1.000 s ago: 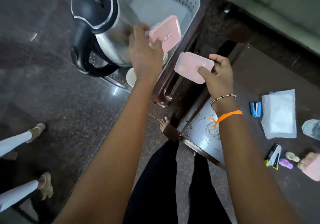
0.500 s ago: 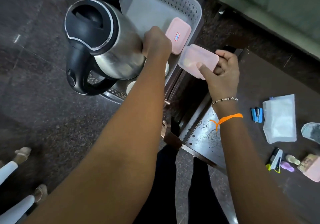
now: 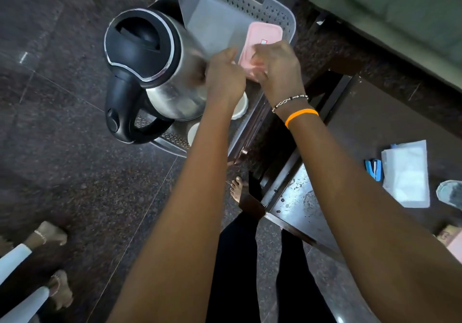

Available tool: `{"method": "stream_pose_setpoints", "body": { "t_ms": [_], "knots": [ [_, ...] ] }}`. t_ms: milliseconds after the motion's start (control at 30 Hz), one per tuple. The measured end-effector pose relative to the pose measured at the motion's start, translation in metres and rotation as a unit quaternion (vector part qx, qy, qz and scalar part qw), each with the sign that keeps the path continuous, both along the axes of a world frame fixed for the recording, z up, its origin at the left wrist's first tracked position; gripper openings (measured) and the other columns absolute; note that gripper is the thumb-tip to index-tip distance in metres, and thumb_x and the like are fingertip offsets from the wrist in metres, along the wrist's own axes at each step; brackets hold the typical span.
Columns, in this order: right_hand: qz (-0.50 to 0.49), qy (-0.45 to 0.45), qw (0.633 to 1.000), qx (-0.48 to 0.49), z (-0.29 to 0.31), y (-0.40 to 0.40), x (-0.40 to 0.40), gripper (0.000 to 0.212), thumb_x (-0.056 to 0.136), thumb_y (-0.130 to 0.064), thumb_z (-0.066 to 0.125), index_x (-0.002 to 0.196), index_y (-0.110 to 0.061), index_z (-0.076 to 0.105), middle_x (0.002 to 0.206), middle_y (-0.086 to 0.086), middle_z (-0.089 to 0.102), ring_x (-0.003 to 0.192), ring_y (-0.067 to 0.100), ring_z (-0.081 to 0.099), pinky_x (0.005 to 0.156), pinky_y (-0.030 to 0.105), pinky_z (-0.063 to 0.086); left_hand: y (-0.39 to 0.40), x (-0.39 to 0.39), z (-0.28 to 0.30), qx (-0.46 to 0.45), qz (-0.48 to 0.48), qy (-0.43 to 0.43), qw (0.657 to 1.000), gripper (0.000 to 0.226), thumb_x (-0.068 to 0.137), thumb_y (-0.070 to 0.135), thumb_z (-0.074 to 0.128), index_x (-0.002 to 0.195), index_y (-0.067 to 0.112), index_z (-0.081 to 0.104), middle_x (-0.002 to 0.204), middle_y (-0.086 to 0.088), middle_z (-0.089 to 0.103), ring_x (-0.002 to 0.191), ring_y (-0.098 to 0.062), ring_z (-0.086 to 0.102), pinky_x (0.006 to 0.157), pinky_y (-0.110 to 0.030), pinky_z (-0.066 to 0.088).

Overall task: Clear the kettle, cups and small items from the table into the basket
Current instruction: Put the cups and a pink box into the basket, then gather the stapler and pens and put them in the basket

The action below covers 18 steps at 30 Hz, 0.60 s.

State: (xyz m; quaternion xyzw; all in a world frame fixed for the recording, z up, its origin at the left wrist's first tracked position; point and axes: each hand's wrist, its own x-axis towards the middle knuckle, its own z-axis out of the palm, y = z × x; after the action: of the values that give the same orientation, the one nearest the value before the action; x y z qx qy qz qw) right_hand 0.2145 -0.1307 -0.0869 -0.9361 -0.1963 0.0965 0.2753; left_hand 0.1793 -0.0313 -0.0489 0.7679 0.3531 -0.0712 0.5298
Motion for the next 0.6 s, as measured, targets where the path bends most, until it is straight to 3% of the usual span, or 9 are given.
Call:
{"method": "stream_pose_setpoints", "body": {
  "t_ms": [33, 67, 100, 167, 267, 333, 433, 500, 600],
  "knots": [
    [0.004, 0.007, 1.000, -0.004, -0.003, 0.001, -0.002, 0.036, 0.081, -0.003, 0.055, 0.116, -0.001, 0.060, 0.114, 0.021, 0.063, 0.115, 0.033, 0.052, 0.094, 0.031, 0.034, -0.003, -0.003, 0.003, 0.000, -0.004, -0.016, 1.000, 0.035, 0.079, -0.013, 0.033, 0.106, -0.018, 0.055, 0.116, -0.038, 0.053, 0.069, -0.007, 0.058, 0.062, -0.011, 0.045],
    [-0.001, 0.016, 1.000, 0.003, -0.004, 0.002, -0.004, 0.037, 0.082, -0.002, 0.053, 0.118, -0.002, 0.060, 0.116, 0.021, 0.063, 0.115, 0.032, 0.053, 0.096, 0.032, 0.035, -0.004, -0.005, 0.005, -0.001, -0.008, -0.024, 1.000, 0.034, 0.077, -0.014, 0.034, 0.101, -0.017, 0.057, 0.111, -0.038, 0.056, 0.056, -0.003, 0.047, 0.051, -0.006, 0.035],
    [-0.013, 0.025, 0.999, 0.019, -0.004, 0.002, -0.007, 0.038, 0.082, -0.001, 0.052, 0.119, -0.004, 0.061, 0.119, 0.020, 0.063, 0.115, 0.031, 0.054, 0.099, 0.031, 0.036, -0.005, -0.006, 0.004, 0.001, -0.014, -0.028, 1.000, 0.037, 0.078, -0.014, 0.034, 0.103, -0.013, 0.061, 0.109, -0.032, 0.063, 0.058, -0.005, 0.045, 0.050, -0.004, 0.032],
    [-0.050, 0.028, 0.995, 0.076, -0.002, -0.002, -0.013, 0.038, 0.081, 0.004, 0.049, 0.115, -0.003, 0.065, 0.119, 0.017, 0.066, 0.112, 0.030, 0.059, 0.101, 0.033, 0.042, -0.005, -0.010, 0.002, 0.016, -0.012, -0.024, 1.000, 0.043, 0.083, -0.011, 0.035, 0.114, 0.001, 0.064, 0.113, -0.009, 0.067, 0.086, -0.010, 0.055, 0.065, -0.002, 0.037],
    [-0.134, 0.030, 0.975, 0.173, 0.005, -0.014, -0.025, 0.029, 0.081, 0.006, 0.050, 0.101, 0.001, 0.070, 0.107, 0.017, 0.071, 0.101, 0.030, 0.066, 0.093, 0.040, 0.051, -0.010, -0.022, 0.004, 0.034, 0.014, -0.033, 0.999, 0.040, 0.086, -0.006, 0.039, 0.119, 0.006, 0.060, 0.122, -0.007, 0.063, 0.110, -0.013, 0.056, 0.090, -0.011, 0.037],
    [-0.185, 0.050, 0.956, 0.224, 0.009, -0.027, -0.040, 0.023, 0.079, 0.005, 0.054, 0.093, 0.001, 0.071, 0.097, 0.015, 0.073, 0.089, 0.019, 0.068, 0.085, 0.036, 0.055, -0.023, -0.035, 0.007, 0.039, 0.012, -0.049, 0.998, 0.028, 0.088, 0.001, 0.046, 0.108, 0.010, 0.063, 0.114, -0.006, 0.065, 0.105, -0.014, 0.058, 0.093, -0.019, 0.041],
    [-0.241, 0.075, 0.937, 0.240, 0.011, -0.057, -0.071, 0.017, 0.077, 0.004, 0.058, 0.085, -0.003, 0.072, 0.083, 0.004, 0.072, 0.069, -0.009, 0.059, 0.073, 0.008, 0.049, -0.052, -0.060, 0.010, 0.012, -0.006, -0.042, 0.999, 0.019, 0.089, 0.006, 0.051, 0.098, 0.014, 0.065, 0.098, -0.002, 0.066, 0.090, -0.012, 0.058, 0.088, -0.025, 0.045],
    [-0.281, 0.099, 0.925, 0.236, 0.010, -0.083, -0.093, 0.015, 0.078, 0.003, 0.060, 0.083, -0.005, 0.071, 0.080, -0.002, 0.068, 0.068, -0.008, 0.058, 0.069, 0.001, 0.044, -0.078, -0.079, 0.009, -0.023, -0.030, -0.022, 0.999, 0.019, 0.089, 0.006, 0.051, 0.099, 0.012, 0.067, 0.098, -0.003, 0.068, 0.087, -0.011, 0.059, 0.088, -0.029, 0.048],
    [-0.326, 0.127, 0.911, 0.219, 0.003, -0.127, -0.127, 0.013, 0.079, 0.002, 0.060, 0.084, -0.004, 0.070, 0.082, 0.003, 0.070, 0.072, 0.004, 0.059, 0.070, 0.002, 0.044, -0.118, -0.107, 0.001, -0.045, -0.089, 0.019, 0.995, 0.019, 0.090, 0.008, 0.051, 0.098, 0.011, 0.068, 0.097, -0.004, 0.069, 0.086, -0.013, 0.060, 0.085, -0.033, 0.050]
  ]
}}
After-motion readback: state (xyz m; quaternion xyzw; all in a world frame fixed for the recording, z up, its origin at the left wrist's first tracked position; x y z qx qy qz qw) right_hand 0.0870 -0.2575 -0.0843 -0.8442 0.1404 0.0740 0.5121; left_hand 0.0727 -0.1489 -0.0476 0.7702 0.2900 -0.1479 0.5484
